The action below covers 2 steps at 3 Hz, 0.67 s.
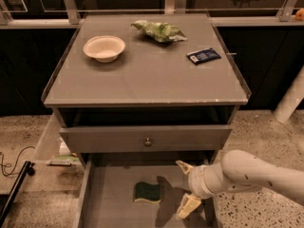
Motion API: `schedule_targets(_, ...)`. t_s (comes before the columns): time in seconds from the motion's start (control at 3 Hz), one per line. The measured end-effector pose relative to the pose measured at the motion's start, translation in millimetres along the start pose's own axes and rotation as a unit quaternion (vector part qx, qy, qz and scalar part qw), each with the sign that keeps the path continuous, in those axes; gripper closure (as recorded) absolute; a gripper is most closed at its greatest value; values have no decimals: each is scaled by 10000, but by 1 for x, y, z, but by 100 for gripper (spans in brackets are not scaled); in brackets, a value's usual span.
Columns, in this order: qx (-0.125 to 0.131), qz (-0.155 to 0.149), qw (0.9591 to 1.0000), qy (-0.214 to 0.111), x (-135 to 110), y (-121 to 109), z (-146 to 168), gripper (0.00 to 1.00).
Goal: Pick sponge from middle drawer and place on counter
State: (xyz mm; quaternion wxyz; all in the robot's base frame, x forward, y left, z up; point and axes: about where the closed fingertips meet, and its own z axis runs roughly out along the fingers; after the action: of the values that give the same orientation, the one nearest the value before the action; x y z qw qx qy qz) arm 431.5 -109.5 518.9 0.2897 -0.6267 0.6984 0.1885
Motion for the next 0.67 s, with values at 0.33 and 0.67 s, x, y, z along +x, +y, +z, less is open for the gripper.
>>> schedule_targets(0.33, 72, -253, 9996, -57, 10, 2, 49, 0)
schedule_targets(0.67, 297, -433, 9984, -196, 23, -5, 85, 0)
